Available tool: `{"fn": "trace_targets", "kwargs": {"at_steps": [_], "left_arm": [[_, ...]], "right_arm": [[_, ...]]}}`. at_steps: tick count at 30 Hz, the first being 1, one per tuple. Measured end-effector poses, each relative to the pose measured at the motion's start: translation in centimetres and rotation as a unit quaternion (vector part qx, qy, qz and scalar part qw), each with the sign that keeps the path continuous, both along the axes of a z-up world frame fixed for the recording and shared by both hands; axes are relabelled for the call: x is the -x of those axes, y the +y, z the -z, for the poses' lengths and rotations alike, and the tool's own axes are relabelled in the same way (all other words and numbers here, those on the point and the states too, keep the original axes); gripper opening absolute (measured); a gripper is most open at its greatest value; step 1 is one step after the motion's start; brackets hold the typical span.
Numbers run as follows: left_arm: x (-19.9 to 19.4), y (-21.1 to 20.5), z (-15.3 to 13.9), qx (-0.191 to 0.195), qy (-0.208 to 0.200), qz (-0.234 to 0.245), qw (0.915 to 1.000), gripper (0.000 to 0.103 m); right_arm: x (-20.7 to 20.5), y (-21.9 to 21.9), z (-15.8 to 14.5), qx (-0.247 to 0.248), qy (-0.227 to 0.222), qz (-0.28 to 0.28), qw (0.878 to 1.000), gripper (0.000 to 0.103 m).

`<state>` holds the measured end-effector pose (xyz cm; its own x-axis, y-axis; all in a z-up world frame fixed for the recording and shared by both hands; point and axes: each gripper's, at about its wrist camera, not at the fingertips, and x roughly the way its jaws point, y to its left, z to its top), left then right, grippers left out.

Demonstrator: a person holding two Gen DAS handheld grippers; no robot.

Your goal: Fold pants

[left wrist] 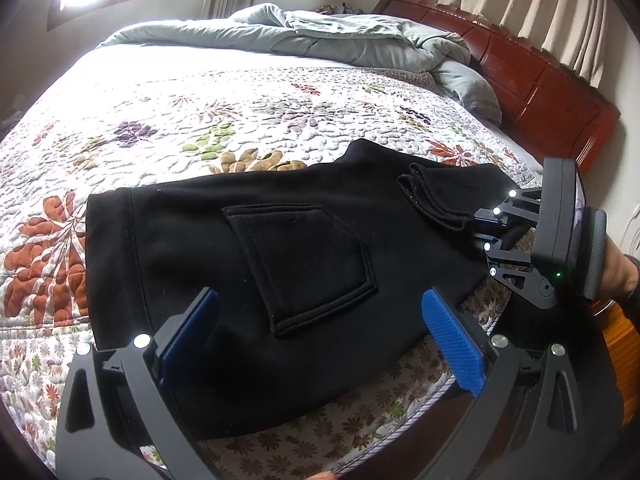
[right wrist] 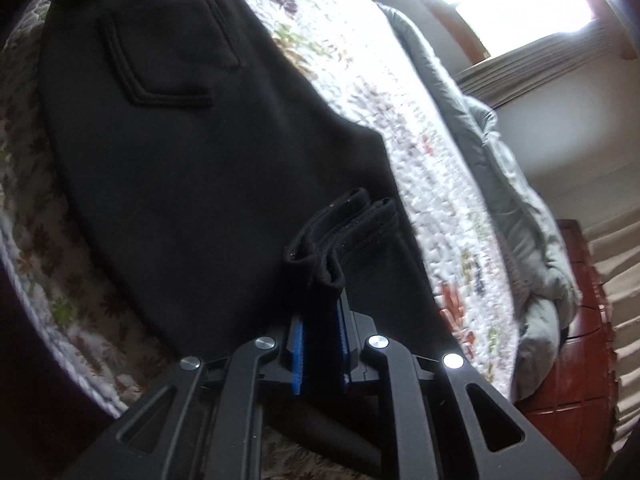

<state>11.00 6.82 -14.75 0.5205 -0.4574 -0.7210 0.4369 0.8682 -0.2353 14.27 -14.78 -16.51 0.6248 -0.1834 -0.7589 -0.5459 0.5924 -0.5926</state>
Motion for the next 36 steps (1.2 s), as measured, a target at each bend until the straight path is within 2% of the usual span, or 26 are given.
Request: {"fn": "trace_targets", "kwargs": {"at_steps": [3, 4, 5, 6, 7, 8, 10, 11, 12, 13, 15, 17, 19, 20, 22, 24, 26, 28, 31, 34, 35, 36], "left_arm": [[-0.1, -0.1, 0.2, -0.004, 0.002, -0.001, 1.0, 0.1], [-0.2, -0.1, 0.2, -0.006, 0.003, -0.001, 1.0, 0.1], [-0.2, -0.1, 0.3, -0.008, 0.004, -0.002, 1.0, 0.1], [-0.3, -0.2, 0.4, -0.009, 0.006, -0.002, 0.9999, 0.1], [-0.3, -0.2, 0.4, -0.011, 0.007, -0.002, 0.9999, 0.1], [-0.3, -0.2, 0.5, -0.013, 0.008, -0.003, 0.9999, 0.1], [-0.3, -0.1, 0.6, -0.012, 0.01, -0.005, 0.9999, 0.1], [-0.3, -0.1, 0.7, -0.011, 0.012, -0.007, 0.9998, 0.1], [-0.4, 0.0, 0.7, -0.009, 0.013, -0.009, 0.9998, 0.1], [-0.4, 0.0, 0.7, -0.006, 0.016, -0.011, 0.9998, 0.1], [-0.4, 0.0, 0.7, -0.002, 0.02, -0.017, 0.9997, 0.1], [-0.3, -0.1, 0.5, -0.001, 0.022, -0.022, 0.9995, 0.1], [0.1, -0.2, 0.0, 0.003, 0.02, -0.026, 0.9995, 0.1], [0.2, -0.3, -0.2, 0.007, 0.02, -0.029, 0.9993, 0.1], [0.8, -0.1, -0.6, 0.029, 0.028, -0.039, 0.9984, 0.1], [1.3, 0.2, -1.0, 0.045, 0.036, -0.053, 0.9969, 0.1], [1.6, 0.6, -1.3, 0.061, 0.042, -0.07, 0.9948, 0.1], [1.9, 1.0, -1.4, 0.074, 0.054, -0.092, 0.9916, 0.1], [2.2, 1.8, -0.9, 0.102, 0.087, -0.13, 0.9823, 0.1], [2.8, 2.7, 0.0, 0.127, 0.114, -0.166, 0.9713, 0.1], [3.1, 3.0, 0.2, 0.132, 0.118, -0.18, 0.9677, 0.1], [3.3, 3.3, 0.3, 0.133, 0.12, -0.192, 0.9649, 0.1]], "right_arm": [[-0.6, -0.8, -0.6, -0.034, 0.034, 0.004, 0.999, 0.023], [-0.8, -1.4, -1.3, -0.062, 0.051, 0.009, 0.997, 0.028], [-0.9, -2.2, -2.3, -0.102, 0.074, 0.015, 0.992, 0.038], [-1.1, -4.1, -4.1, -0.179, 0.109, 0.033, 0.977, 0.042], [-1.5, -6.7, -5.8, -0.261, 0.137, 0.06, 0.954, 0.044], [-1.7, -8.6, -6.6, -0.303, 0.147, 0.08, 0.938, 0.044], [-2.5, -15.2, -8.3, -0.393, 0.137, 0.148, 0.897, 0.044], [-2.7, -18.4, -8.6, -0.421, 0.124, 0.185, 0.879, 0.043], [-3.0, -22.5, -8.4, -0.451, 0.114, 0.23, 0.855, 0.04], [-3.2, -25.3, -8.0, -0.469, 0.109, 0.26, 0.837, 0.037], [-3.0, -29.9, -6.3, -0.493, 0.111, 0.303, 0.808, 0.035], [-2.5, -31.9, -4.5, -0.511, 0.123, 0.316, 0.79, 0.034], [-2.2, -33.1, -2.3, -0.512, 0.142, 0.324, 0.783, 0.028], [-2.1, -33.3, -1.6, -0.51, 0.146, 0.327, 0.782, 0.021], [-2.2, -33.7, -0.8, -0.516, 0.151, 0.323, 0.779, 0.018], [-2.4, -34.5, -1.7, -0.535, 0.156, 0.316, 0.768, 0.019], [-2.9, -35.5, -3.7, -0.552, 0.142, 0.3, 0.765, 0.021], [-4.1, -36.9, -5.0, -0.569, 0.129, 0.299, 0.755, 0.022], [-7.2, -38.8, -5.0, -0.586, 0.13, 0.309, 0.737, 0.022], [-9.9, -38.6, -3.1, -0.595, 0.155, 0.327, 0.718, 0.022], [-10.5, -38.6, -2.4, -0.591, 0.162, 0.334, 0.716, 0.021], [-11.1, -38.5, -1.6, -0.58, 0.172, 0.341, 0.72, 0.019]]}}
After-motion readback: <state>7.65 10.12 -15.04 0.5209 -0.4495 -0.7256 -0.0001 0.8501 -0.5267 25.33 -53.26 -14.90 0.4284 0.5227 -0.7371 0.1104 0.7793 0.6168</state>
